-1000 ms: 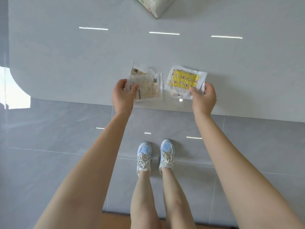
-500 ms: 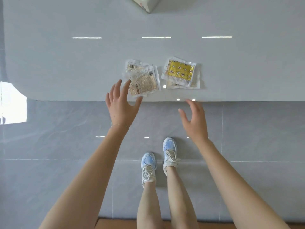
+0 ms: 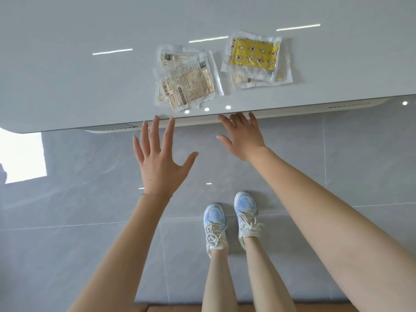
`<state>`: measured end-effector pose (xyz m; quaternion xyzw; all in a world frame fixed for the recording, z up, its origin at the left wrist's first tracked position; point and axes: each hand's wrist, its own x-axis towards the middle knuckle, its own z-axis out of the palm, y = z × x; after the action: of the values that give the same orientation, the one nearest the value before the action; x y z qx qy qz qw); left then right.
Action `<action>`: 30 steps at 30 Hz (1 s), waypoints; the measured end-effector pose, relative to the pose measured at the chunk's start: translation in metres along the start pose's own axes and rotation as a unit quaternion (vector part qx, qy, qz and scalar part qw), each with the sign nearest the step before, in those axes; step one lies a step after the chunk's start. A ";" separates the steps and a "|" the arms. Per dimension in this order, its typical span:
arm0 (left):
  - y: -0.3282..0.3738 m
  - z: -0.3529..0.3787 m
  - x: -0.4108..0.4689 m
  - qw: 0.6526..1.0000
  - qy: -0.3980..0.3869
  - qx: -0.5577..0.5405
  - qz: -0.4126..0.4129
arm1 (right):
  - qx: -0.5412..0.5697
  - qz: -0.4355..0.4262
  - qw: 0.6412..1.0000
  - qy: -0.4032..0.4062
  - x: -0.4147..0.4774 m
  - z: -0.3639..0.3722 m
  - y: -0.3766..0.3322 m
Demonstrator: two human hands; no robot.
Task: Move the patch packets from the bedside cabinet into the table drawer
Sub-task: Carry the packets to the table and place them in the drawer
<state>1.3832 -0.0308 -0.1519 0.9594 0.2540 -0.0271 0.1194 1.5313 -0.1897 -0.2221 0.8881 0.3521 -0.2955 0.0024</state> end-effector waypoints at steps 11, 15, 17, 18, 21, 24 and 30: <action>0.003 -0.002 -0.010 1.000 0.000 0.011 0.017 | -0.053 -0.006 0.998 -0.031 -0.021 0.004 -0.014; -0.001 -0.015 -0.011 1.000 0.004 0.017 0.012 | -0.042 -0.012 0.996 -0.073 -0.058 0.023 -0.020; -0.001 -0.021 -0.014 1.000 0.002 0.017 0.011 | -0.024 -0.014 0.996 -0.087 -0.075 0.031 -0.026; 0.000 -0.023 -0.016 1.000 -0.001 0.016 0.010 | -0.017 -0.014 0.995 -0.095 -0.084 0.034 -0.030; 0.003 -0.028 -0.022 1.000 -0.016 0.016 0.009 | -0.016 -0.010 0.992 -0.121 -0.107 0.045 -0.039; 0.005 -0.028 -0.027 1.000 -0.024 0.011 0.011 | -0.019 0.000 0.991 -0.136 -0.127 0.054 -0.045; 0.004 -0.022 -0.035 0.999 -0.044 0.011 0.009 | -0.013 0.037 0.996 -0.076 -0.154 0.075 -0.055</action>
<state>1.3550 -0.0457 -0.1260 0.9609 0.2392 -0.0708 0.1204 1.3690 -0.2602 -0.1916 0.8754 0.3221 -0.3567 0.0518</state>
